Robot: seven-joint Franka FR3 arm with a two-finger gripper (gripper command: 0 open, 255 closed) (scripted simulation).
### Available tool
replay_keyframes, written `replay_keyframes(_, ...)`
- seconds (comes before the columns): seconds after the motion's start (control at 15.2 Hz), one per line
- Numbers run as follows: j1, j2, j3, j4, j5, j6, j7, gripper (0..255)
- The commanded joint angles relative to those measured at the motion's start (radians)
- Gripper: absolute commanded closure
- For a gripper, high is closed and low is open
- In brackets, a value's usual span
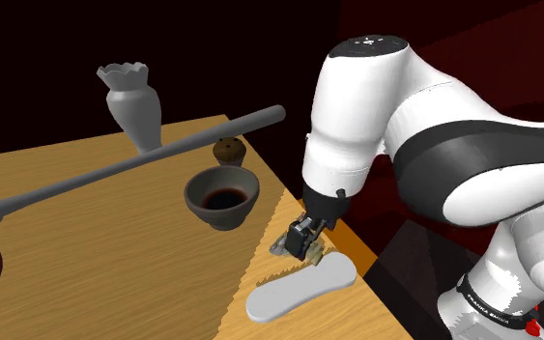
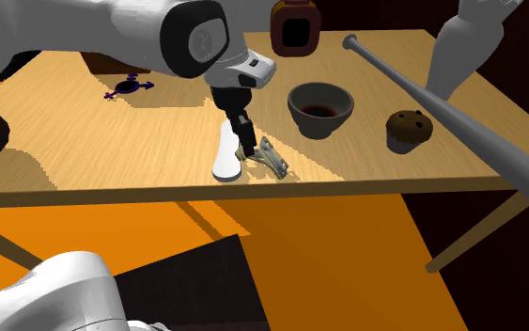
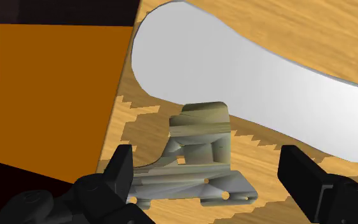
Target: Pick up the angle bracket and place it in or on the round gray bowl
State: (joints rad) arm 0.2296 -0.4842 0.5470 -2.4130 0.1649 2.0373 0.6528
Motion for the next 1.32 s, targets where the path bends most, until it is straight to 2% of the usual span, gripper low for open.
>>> replay_keyframes(0.0, 0.010, -0.045, 0.017, -0.047, 0.004, 0.041, 0.033, 0)
replay_keyframes(0.4, -0.001, -0.001, 0.041, -0.104, -0.001, 0.140, 0.042, 0)
replay_keyframes(0.92, -0.001, -0.001, 0.041, -0.104, -0.001, 0.140, 0.042, 0)
replay_keyframes(0.99, -0.001, -0.001, 0.041, -0.104, -0.001, 0.140, 0.042, 255)
replay_keyframes(1.25, -0.001, -0.001, 0.041, -0.105, -0.002, 0.141, 0.042, 255)
